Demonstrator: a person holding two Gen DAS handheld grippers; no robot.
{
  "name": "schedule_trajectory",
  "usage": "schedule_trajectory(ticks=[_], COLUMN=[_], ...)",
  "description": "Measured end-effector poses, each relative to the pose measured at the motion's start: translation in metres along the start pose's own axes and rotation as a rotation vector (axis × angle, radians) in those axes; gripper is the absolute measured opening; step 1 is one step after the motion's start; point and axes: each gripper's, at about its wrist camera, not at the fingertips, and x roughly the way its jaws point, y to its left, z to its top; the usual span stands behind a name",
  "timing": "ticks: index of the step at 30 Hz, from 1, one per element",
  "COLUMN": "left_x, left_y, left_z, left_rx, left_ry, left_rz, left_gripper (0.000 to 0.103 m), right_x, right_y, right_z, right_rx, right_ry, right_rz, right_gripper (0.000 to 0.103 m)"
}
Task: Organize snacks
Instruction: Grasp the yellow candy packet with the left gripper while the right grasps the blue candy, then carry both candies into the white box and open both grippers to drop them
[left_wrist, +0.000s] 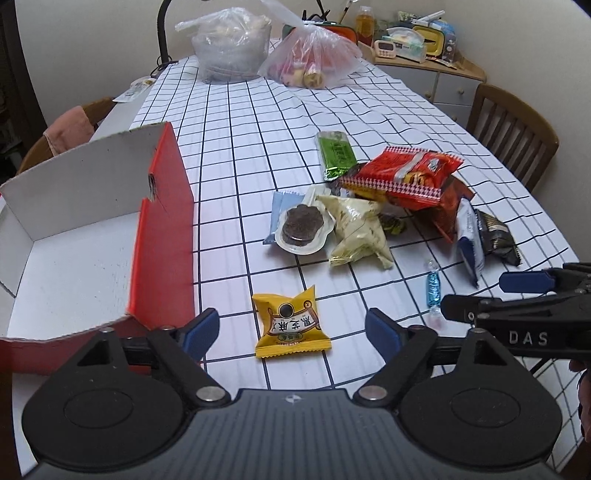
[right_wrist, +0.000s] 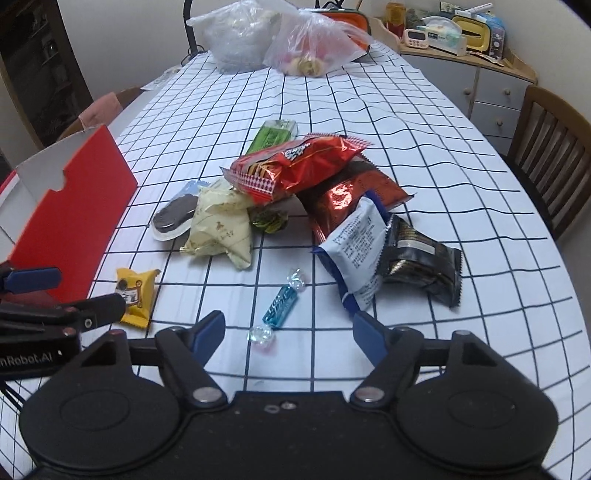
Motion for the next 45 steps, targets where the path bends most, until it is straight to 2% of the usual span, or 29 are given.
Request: schedule_trajectory(ticks=[5, 10, 14, 17, 19, 24, 27, 34, 45], left_x=[0.009, 0.025, 0.035, 0.046, 0.051, 0.060, 0.062, 0.058, 0.040], left_y=[0.001, 0.002, 0.000, -0.002, 0.003, 0.010, 0.014, 0.016, 0.026], left_z=[0.002, 0.008, 0.012, 0.013, 0.014, 0.016, 0.016, 0.017, 0.013], left_rx=[-0.017, -0.041, -0.034, -0.038, -0.068, -0.122, -0.144, -0.157, -0.182], left_ry=[-0.001, 0.052, 0.091, 0.144, 0.174, 0.219, 0.230, 0.223, 0.221], left_rz=[0.006, -0.015, -0.006, 0.007, 0.004, -0.037, -0.048, -0.062, -0.101], left_gripper=[0.083, 0.074, 0.070, 0.059, 0.056, 0.047, 0.044, 0.039, 0.034], right_x=[0.013, 0.027, 0.032, 0.037, 0.038, 0.039, 0.039, 0.035, -0.004], right_y=[0.006, 0.012, 0.016, 0.018, 0.020, 0.023, 0.023, 0.020, 0.023], right_z=[0.005, 0.006, 0.010, 0.011, 0.011, 0.012, 0.013, 0.013, 0.013], right_rx=[-0.007, -0.014, -0.023, -0.026, -0.029, -0.038, -0.040, -0.012, 0.016], right_ry=[0.010, 0.033, 0.041, 0.055, 0.057, 0.081, 0.084, 0.091, 0.052], right_rz=[0.000, -0.025, -0.052, -0.061, -0.067, -0.072, -0.072, -0.048, -0.006], right_gripper=[0.067, 0.050, 0.042, 0.033, 0.025, 0.014, 0.011, 0.010, 0.010])
